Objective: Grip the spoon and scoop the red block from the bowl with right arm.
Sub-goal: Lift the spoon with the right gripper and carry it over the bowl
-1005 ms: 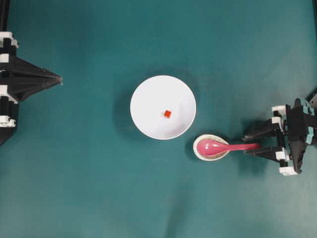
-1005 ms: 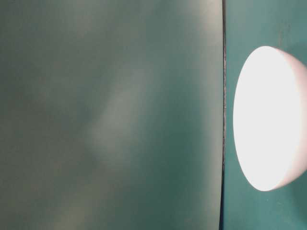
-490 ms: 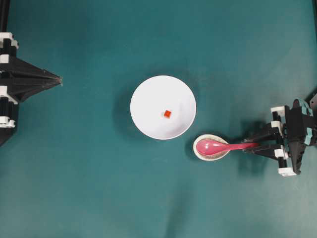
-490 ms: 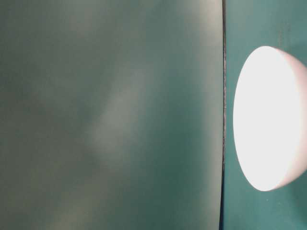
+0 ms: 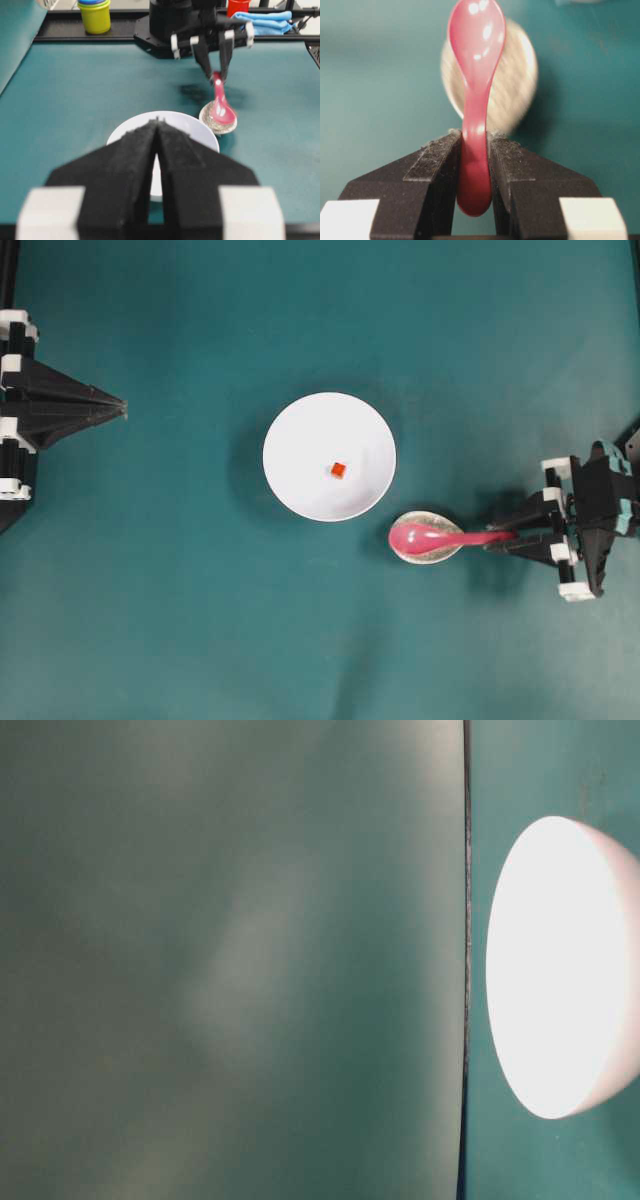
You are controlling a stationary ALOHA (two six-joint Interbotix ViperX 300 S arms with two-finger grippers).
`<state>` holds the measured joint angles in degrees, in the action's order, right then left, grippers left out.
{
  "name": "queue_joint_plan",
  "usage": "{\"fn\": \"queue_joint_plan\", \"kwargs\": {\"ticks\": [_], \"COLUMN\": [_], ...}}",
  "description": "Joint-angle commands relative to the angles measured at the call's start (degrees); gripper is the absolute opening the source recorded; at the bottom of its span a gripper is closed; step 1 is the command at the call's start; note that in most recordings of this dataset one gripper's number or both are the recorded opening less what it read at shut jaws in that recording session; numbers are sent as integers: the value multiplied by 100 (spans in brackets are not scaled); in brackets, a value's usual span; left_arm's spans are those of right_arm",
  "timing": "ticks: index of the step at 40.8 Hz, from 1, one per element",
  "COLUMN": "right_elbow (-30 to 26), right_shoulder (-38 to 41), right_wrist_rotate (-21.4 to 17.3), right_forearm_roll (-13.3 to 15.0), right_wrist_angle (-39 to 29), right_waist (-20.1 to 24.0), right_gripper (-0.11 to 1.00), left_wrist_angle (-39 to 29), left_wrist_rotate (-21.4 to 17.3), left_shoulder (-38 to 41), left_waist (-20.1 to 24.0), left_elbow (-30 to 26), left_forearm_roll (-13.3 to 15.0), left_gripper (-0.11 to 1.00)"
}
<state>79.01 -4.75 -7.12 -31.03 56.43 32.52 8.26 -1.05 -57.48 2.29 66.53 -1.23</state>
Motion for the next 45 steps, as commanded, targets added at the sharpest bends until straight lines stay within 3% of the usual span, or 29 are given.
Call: {"fn": "queue_joint_plan", "kwargs": {"ticks": [1,11,20,27,31,37,45], "right_elbow": [-185,-826,-1854,-2698,-3120,-3762,-4588], "right_shoulder": [-492,-1670,-2276,-2206,-2057,-1740,-1116], "right_wrist_rotate": [70,624,861,861,853,826,703], "right_forearm_roll": [-18,-18,-18,26,70,79,185], "right_wrist_angle": [-229,-2171,-4904,-6820,-7532,-8394,-9387], "right_waist": [0,-571,-1907,-3050,-3489,-3885,-4069], "right_gripper": [25,25,25,25,25,25,25], "left_wrist_angle": [-18,-88,-97,-79,-79,-70,-62], "left_wrist_rotate": [9,26,26,26,26,26,9], "left_shoulder": [18,26,70,149,193,211,220], "left_waist": [-18,-18,-18,-53,-62,-70,-70], "left_elbow": [-132,-132,-114,-114,-105,-105,-97], "left_forearm_roll": [-9,-18,-18,-18,-9,-18,-18], "left_gripper": [0,0,0,0,0,0,0]}}
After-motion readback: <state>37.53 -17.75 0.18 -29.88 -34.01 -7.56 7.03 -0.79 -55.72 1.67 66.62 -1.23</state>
